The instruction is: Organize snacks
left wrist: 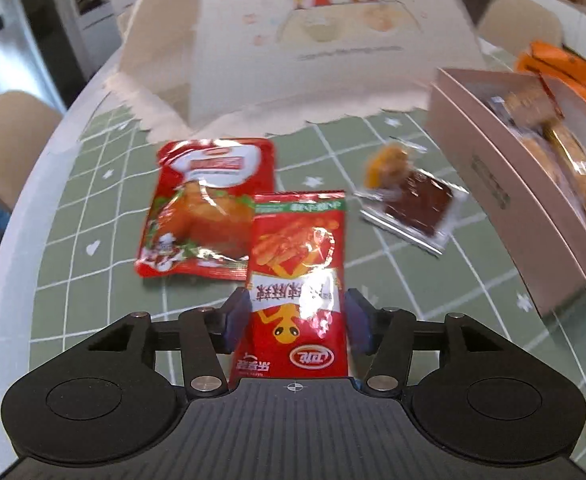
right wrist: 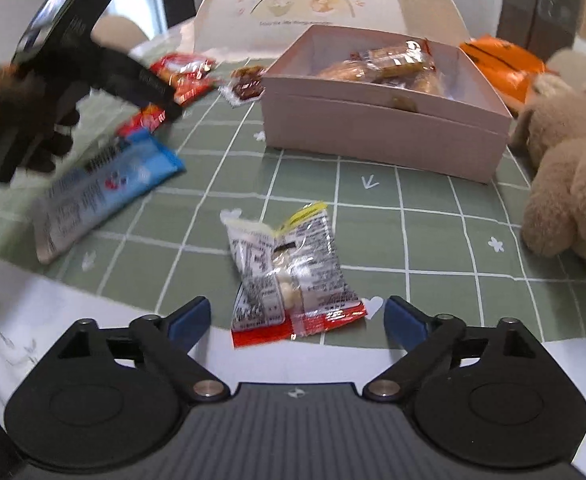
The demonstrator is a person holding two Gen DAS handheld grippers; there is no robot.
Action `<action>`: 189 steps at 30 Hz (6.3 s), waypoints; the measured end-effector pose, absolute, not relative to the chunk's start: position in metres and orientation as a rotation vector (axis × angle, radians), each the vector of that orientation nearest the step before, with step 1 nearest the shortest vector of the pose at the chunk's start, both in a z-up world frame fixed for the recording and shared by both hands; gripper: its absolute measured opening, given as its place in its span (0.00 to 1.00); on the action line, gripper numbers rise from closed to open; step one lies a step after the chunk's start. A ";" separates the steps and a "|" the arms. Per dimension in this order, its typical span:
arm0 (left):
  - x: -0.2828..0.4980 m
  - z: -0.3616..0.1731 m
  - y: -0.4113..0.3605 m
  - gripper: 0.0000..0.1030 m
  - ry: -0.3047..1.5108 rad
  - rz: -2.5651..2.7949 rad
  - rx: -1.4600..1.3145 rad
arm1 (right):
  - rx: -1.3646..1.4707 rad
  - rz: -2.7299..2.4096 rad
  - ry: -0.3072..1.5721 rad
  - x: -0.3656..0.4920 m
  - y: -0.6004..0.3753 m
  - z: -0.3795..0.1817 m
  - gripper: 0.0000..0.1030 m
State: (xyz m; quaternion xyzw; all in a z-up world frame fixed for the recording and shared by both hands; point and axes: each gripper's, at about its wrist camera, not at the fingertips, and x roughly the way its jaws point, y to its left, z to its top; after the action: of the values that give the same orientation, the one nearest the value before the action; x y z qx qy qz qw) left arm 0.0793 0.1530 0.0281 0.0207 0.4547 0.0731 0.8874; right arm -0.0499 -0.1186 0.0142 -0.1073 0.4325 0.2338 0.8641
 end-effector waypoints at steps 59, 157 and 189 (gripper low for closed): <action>-0.059 0.039 0.082 0.49 1.088 -0.155 -0.258 | -0.184 0.493 0.951 -0.020 -0.137 0.025 0.96; 0.083 0.230 0.017 0.53 0.421 -0.305 -0.203 | -0.087 0.284 0.828 -0.017 -0.197 0.106 0.50; -0.051 0.073 0.176 0.53 0.861 0.117 -0.484 | -0.104 0.547 0.820 0.148 -0.082 0.142 0.76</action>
State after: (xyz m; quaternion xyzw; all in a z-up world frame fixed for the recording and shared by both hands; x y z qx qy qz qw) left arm -0.0509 0.1757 0.0729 -0.2319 0.4128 0.0563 0.8790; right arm 0.1478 -0.0823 0.1416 -0.0500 0.3936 0.2625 0.8796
